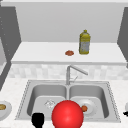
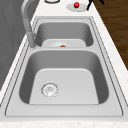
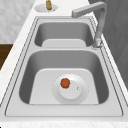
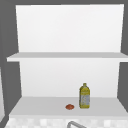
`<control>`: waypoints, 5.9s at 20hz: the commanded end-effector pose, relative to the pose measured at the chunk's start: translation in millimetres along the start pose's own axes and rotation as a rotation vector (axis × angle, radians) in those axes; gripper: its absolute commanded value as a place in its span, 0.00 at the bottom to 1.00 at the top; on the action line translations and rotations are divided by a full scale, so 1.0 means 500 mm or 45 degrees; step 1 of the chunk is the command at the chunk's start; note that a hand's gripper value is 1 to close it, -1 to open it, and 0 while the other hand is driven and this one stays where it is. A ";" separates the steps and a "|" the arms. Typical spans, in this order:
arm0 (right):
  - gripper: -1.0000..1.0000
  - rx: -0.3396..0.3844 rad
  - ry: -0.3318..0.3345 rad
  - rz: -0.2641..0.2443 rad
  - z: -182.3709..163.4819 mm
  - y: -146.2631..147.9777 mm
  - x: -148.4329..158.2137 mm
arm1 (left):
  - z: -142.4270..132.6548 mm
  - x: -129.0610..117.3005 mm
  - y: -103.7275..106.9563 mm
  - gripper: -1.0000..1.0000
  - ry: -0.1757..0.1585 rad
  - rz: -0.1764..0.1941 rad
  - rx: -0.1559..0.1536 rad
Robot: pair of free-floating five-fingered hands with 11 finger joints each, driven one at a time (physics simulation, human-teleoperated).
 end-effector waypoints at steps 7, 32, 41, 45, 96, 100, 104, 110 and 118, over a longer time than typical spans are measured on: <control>0.00 -0.022 0.191 0.229 0.000 0.000 0.000 | 0.000 0.000 0.000 0.50 0.000 0.000 0.000; 0.00 -0.338 0.309 0.354 -0.005 0.033 0.039 | 0.000 0.000 0.000 0.50 0.000 0.000 0.000; 0.00 -0.456 0.195 0.357 -0.003 0.032 0.046 | 0.000 0.000 0.000 0.50 0.000 0.000 0.000; 0.00 -0.503 0.139 0.389 -0.002 0.032 0.046 | 0.000 0.000 0.000 0.50 0.000 0.000 0.000; 0.00 -0.946 0.349 0.633 0.047 0.161 0.477 | 0.000 0.000 0.000 0.50 0.000 0.000 0.000; 0.00 -0.953 0.363 0.652 0.075 0.180 0.517 | 0.000 0.000 0.000 0.50 0.000 0.000 0.000; 0.00 -1.001 0.373 0.684 0.092 0.203 0.557 | 0.000 0.000 0.000 0.50 0.000 0.000 0.000; 0.00 -1.074 0.377 0.731 0.111 0.233 0.619 | 0.000 0.000 0.000 0.50 0.000 0.000 0.000; 0.00 -1.122 0.408 0.755 0.142 0.248 0.707 | 0.000 0.000 0.000 0.50 0.000 0.000 0.000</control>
